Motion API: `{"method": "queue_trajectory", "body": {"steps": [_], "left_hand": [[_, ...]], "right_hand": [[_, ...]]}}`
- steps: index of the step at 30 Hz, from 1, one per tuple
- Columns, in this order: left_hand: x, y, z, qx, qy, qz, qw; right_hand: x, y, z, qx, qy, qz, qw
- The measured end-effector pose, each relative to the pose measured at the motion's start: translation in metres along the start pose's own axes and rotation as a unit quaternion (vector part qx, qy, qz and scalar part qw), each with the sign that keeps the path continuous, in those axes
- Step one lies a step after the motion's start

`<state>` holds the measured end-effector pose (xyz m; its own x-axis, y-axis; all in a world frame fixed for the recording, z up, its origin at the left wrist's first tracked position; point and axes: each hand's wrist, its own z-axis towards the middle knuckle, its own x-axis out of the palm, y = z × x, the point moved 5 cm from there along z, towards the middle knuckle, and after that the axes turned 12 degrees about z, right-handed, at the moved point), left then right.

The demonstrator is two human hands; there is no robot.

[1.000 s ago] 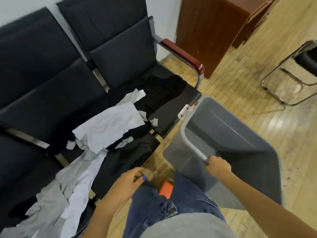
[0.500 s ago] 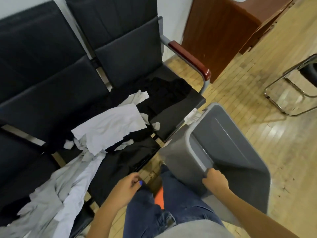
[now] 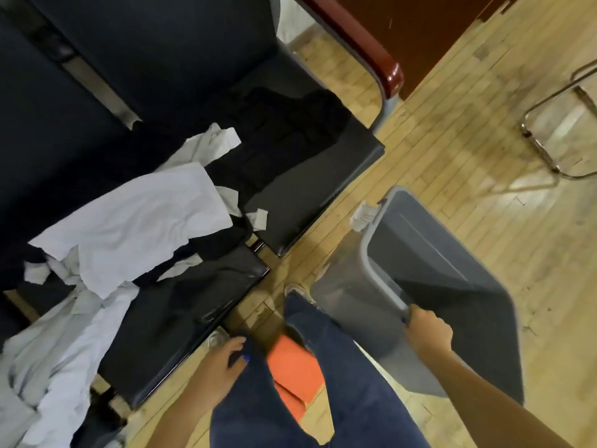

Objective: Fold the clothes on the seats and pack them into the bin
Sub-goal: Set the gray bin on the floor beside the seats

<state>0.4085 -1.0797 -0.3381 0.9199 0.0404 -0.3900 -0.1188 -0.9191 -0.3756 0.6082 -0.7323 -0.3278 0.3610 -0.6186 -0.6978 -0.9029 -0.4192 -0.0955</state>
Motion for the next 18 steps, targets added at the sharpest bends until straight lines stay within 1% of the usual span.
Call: {"method": "queue_trajectory", "body": {"steps": [2, 4, 5, 6, 7, 8, 10, 13, 15, 16, 17, 18], "left_hand": [[-0.001, -0.012, 0.039, 0.044, -0.013, 0.039, 0.998], [-0.001, -0.025, 0.079, 0.102, -0.04, 0.119, 0.987], [0.001, -0.03, 0.099, 0.133, -0.07, 0.185, 0.971], [0.004, -0.036, 0.119, 0.178, -0.11, 0.247, 0.946], [0.012, -0.037, 0.141, 0.215, -0.128, 0.306, 0.919], [0.02, -0.035, 0.161, 0.235, -0.139, 0.355, 0.894], [0.034, -0.02, 0.203, 0.252, -0.148, 0.422, 0.858], [0.043, 0.0, 0.249, 0.267, -0.225, 0.477, 0.807], [0.046, 0.005, 0.269, 0.284, -0.267, 0.517, 0.762], [0.048, 0.007, 0.275, 0.296, -0.296, 0.52, 0.744], [0.051, 0.011, 0.278, 0.308, -0.327, 0.512, 0.732], [0.054, 0.013, 0.28, 0.311, -0.345, 0.5, 0.73]], "right_hand": [[0.019, 0.006, 0.025, 0.011, 0.004, -0.005, 1.0], [0.038, 0.014, 0.051, 0.024, -0.003, 0.004, 1.0], [0.048, 0.016, 0.065, 0.03, -0.01, 0.013, 0.999], [0.061, 0.017, 0.079, 0.04, -0.017, 0.024, 0.999], [0.074, 0.016, 0.095, 0.047, -0.031, 0.033, 0.998], [0.089, 0.017, 0.111, 0.053, -0.042, 0.038, 0.997], [0.123, 0.021, 0.14, 0.057, -0.054, 0.05, 0.996], [0.182, 0.039, 0.171, 0.033, -0.058, 0.035, 0.997], [0.226, 0.051, 0.186, 0.019, -0.04, 0.018, 0.999], [0.245, 0.055, 0.191, 0.01, -0.033, 0.013, 0.999], [0.263, 0.058, 0.196, 0.0, -0.028, 0.012, 1.0], [0.279, 0.061, 0.202, -0.015, -0.025, 0.015, 0.999]]}}
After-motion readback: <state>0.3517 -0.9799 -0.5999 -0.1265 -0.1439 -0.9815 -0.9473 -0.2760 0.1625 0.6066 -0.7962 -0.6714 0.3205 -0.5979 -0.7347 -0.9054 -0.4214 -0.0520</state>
